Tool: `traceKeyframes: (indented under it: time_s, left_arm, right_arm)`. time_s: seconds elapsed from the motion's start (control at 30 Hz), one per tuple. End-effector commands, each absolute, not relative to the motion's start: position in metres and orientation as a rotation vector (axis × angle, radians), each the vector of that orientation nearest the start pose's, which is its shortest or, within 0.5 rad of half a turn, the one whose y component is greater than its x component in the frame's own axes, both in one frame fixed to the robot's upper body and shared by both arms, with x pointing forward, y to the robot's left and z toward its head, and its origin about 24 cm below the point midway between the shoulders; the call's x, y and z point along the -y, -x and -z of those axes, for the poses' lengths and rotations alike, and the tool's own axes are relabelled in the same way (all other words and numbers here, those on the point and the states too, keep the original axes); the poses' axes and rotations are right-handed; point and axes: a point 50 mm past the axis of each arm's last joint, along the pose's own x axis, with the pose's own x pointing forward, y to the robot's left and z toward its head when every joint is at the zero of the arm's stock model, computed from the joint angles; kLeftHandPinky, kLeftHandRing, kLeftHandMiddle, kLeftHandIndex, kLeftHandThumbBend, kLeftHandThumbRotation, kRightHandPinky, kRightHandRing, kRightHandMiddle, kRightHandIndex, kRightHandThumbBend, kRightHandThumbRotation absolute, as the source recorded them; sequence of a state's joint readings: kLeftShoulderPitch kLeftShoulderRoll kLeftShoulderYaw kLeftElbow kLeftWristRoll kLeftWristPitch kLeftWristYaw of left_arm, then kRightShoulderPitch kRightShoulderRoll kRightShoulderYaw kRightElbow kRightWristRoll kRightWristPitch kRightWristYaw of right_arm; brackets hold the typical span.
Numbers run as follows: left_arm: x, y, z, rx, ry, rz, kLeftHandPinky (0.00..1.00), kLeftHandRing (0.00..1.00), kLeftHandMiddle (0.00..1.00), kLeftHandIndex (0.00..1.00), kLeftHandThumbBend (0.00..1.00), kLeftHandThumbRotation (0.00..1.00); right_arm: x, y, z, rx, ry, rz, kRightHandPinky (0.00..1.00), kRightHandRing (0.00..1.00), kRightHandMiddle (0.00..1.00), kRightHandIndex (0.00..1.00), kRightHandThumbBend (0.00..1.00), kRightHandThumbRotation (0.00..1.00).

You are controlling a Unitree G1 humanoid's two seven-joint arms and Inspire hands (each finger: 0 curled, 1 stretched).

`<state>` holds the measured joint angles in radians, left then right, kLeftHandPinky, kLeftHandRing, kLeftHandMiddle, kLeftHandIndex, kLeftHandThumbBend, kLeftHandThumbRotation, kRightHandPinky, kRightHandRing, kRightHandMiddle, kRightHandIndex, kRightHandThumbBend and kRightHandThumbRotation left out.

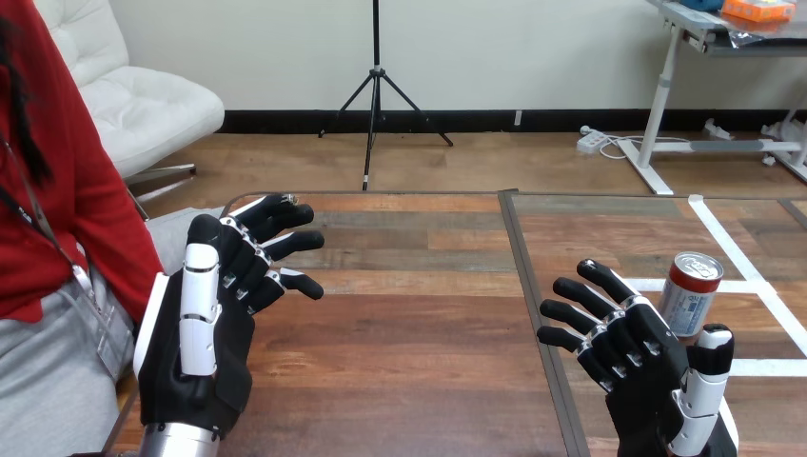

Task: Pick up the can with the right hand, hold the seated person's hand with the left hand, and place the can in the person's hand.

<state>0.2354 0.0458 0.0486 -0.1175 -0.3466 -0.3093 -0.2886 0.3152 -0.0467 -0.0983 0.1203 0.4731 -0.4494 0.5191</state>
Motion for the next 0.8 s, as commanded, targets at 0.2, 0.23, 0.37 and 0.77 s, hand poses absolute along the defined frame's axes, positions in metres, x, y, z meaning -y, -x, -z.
traceKeyframes:
  time_s: [0.2, 0.23, 0.37, 0.77]
  left_arm:
    - [-0.172, -0.206, -0.068, 0.333, 0.236, 0.147, 0.41, 0.68, 0.72, 0.68, 0.44, 1.0]
    - [-0.172, -0.206, -0.068, 0.333, 0.236, 0.148, 0.41, 0.68, 0.72, 0.68, 0.44, 1.0]
    - [-0.172, -0.206, -0.068, 0.333, 0.235, 0.151, 0.41, 0.68, 0.72, 0.68, 0.43, 1.0]
    - [-0.172, -0.206, -0.068, 0.326, 0.24, 0.162, 0.4, 0.68, 0.72, 0.67, 0.42, 1.0]
  right_arm:
    - [0.192, -0.174, -0.011, 0.216, -0.3, -0.158, 0.69, 0.76, 0.79, 0.81, 0.89, 1.0]
    - [0.192, -0.175, -0.011, 0.217, -0.298, -0.158, 0.69, 0.76, 0.79, 0.81, 0.89, 1.0]
    - [0.193, -0.177, -0.013, 0.217, -0.257, -0.163, 0.69, 0.76, 0.79, 0.81, 0.88, 1.0]
    - [0.203, -0.199, -0.027, 0.249, -0.031, -0.18, 0.75, 0.79, 0.82, 0.84, 0.85, 1.0]
